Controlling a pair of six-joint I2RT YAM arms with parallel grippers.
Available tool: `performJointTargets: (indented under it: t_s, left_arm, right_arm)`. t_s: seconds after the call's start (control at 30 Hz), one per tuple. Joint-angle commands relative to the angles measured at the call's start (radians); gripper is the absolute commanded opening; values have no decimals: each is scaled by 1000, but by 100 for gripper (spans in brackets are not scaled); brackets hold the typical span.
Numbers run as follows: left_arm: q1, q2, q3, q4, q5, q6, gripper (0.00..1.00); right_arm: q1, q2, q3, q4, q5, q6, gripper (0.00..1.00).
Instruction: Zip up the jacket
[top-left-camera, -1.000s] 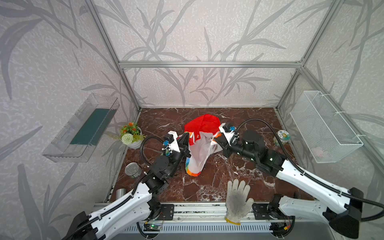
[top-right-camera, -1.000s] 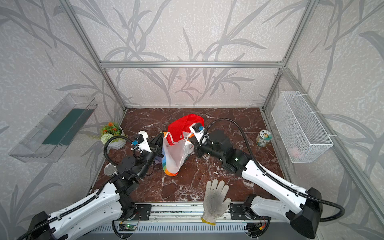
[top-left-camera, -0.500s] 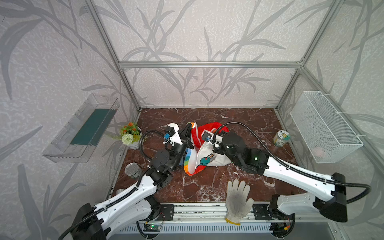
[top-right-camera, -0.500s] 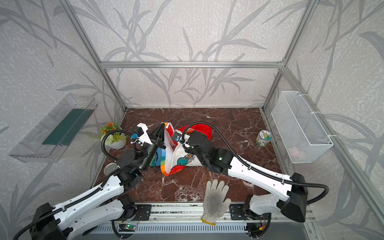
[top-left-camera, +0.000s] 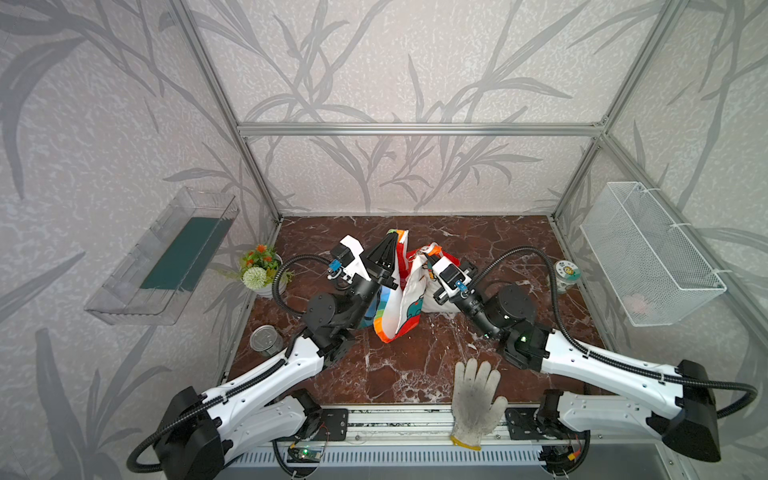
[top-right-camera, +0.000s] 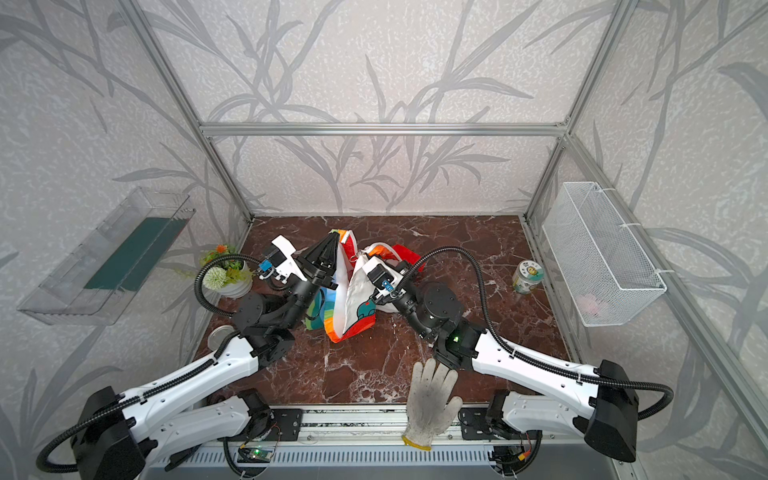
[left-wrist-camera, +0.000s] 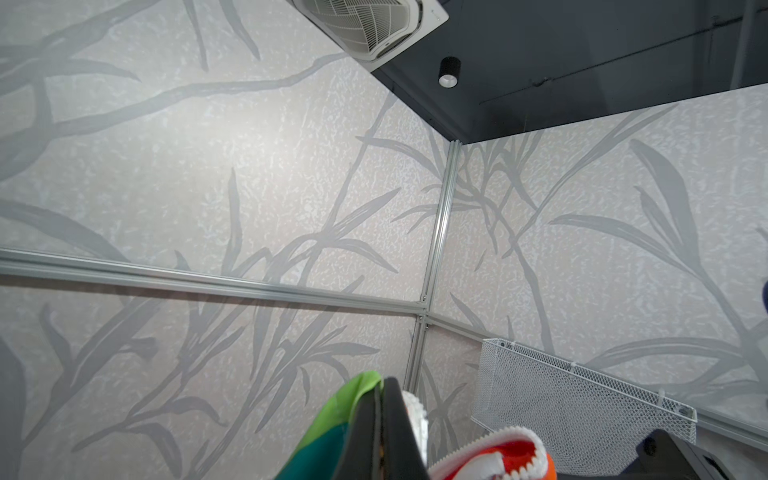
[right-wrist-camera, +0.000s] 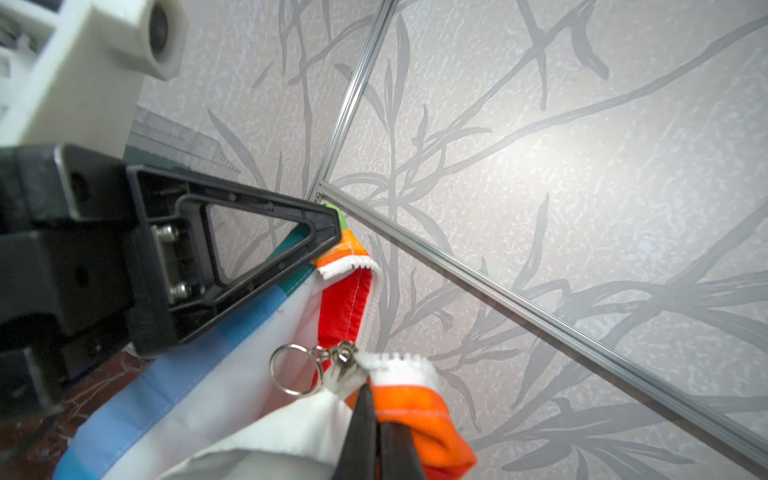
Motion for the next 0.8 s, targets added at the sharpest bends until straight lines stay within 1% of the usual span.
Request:
performJointTargets:
  t_s: [0.0,0.07,0.2,0.27,0.37,0.43,0.77]
  left_arm:
    - [1,12,49,160,78,41,0]
    - [0,24,60,198,88,50,0]
    - [-12,37,90,223,117,92,0]
    - [-27,44,98,238,125,133,0]
    - [-51,62,98,271,125,188,0]
    - [-63,72,101,284,128,217,0]
    - [-102,95,123,293,133,289,0]
  right_arm:
    - [1,-41,48,62,-48,141,0]
    - [2,-57,44,55,-62,197,0]
    - [1,-92,47,3,-29,323,0]
    - [1,-101,50,-10,-23,373,0]
    - [1,-99,33,46,-22,439,0]
    - [1,-86,40,59,-20,460,0]
    - [4,-34,87,65,-50,504,0]
